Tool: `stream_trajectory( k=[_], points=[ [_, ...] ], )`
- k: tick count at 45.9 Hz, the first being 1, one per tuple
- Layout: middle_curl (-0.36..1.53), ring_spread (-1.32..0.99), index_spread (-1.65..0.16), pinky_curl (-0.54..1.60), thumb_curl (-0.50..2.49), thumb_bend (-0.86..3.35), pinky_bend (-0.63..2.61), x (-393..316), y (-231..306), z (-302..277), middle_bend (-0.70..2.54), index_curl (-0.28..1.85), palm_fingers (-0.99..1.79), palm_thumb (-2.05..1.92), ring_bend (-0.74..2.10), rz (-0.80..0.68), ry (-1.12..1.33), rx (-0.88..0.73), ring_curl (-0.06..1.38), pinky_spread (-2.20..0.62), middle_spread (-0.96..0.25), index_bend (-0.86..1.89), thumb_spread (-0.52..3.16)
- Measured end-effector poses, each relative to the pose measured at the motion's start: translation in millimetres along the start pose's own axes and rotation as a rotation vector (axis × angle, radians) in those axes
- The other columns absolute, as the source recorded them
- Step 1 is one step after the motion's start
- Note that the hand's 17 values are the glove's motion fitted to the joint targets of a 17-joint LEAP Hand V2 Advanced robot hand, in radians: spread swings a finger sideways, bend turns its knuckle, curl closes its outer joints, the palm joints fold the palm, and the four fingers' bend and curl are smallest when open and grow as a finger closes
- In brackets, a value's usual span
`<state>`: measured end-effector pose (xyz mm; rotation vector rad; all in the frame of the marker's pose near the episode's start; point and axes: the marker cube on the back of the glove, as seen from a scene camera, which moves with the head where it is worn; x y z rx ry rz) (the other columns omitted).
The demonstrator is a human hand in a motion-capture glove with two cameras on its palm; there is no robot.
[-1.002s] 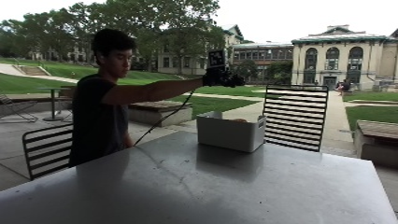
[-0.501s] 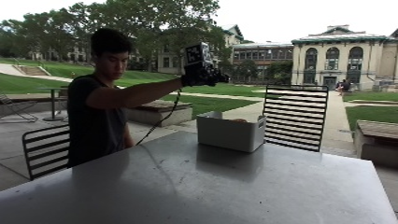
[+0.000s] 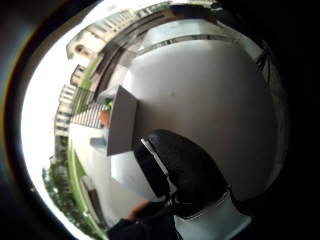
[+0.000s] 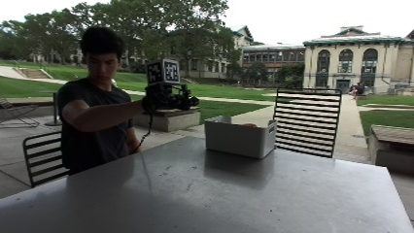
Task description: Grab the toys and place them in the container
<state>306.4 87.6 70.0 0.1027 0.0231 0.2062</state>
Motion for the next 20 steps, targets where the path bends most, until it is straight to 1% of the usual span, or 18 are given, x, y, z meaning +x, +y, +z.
stream_trajectory(
  k=[9,14,20],
  points=[
    [0.46,-0.27,-0.27,0.28,0.22,-0.06,0.63,40,6,23,0.25,0.37,-0.03,-0.08,0.41,0.021,0.024,0.026,0.23,-0.12,-0.05,0.17,1.18],
    [0.46,-0.28,-0.26,0.28,0.21,-0.06,0.61,36,28,21,0.24,0.37,-0.02,-0.08,0.4,0.029,-0.003,-0.007,0.23,-0.13,-0.05,0.17,1.18],
    [0.45,-0.28,-0.26,0.29,0.2,-0.06,0.59,40,38,19,0.24,0.37,-0.02,-0.08,0.39,0.029,-0.009,0.004,0.24,-0.13,-0.05,0.17,1.18]
  ],
)
